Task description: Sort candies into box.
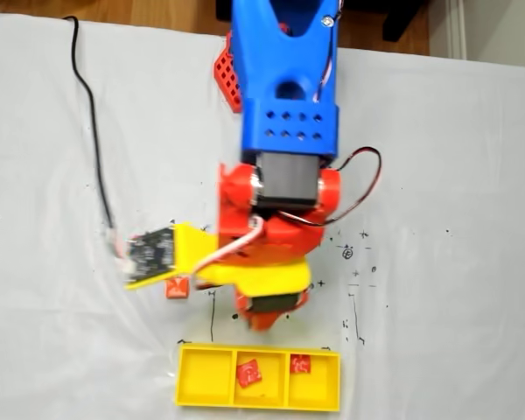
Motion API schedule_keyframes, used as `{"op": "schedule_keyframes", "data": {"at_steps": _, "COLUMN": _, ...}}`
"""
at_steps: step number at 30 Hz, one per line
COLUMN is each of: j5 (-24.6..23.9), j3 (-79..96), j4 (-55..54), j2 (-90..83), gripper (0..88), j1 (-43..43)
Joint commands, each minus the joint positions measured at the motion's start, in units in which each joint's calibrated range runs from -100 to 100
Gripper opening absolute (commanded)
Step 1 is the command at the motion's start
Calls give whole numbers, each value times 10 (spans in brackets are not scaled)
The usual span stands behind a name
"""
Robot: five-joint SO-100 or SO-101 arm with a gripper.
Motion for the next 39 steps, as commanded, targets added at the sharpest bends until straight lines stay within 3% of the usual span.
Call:
{"op": "schedule_keyframes", "data": {"at_steps": 1, "j5": -4, "j3": -141, "j4": -13, "j2": 35, "gripper": 2, "j1": 34}}
{"op": "schedule_keyframes", "data": {"at_steps": 7, "j5": -11, "j3": -234, "j4": -32, "j2": 137, "gripper": 2, "j1": 58}}
{"op": "schedule_keyframes", "data": {"at_steps": 13, "j5": -10, "j3": -321, "j4": 17, "j2": 220, "gripper": 2, "j1": 64}}
{"op": "schedule_keyframes", "data": {"at_steps": 32, "j5": -19, "j3": -236, "j4": -31, "j2": 218, "gripper": 2, "j1": 57}}
{"op": "schedule_keyframes", "data": {"at_steps": 36, "j5": -18, "j3": -237, "j4": -29, "j2": 219, "gripper": 61, "j1": 57}}
{"op": "schedule_keyframes", "data": {"at_steps": 39, "j5": -18, "j3": -235, "j4": -28, "j2": 221, "gripper": 157, "j1": 57}}
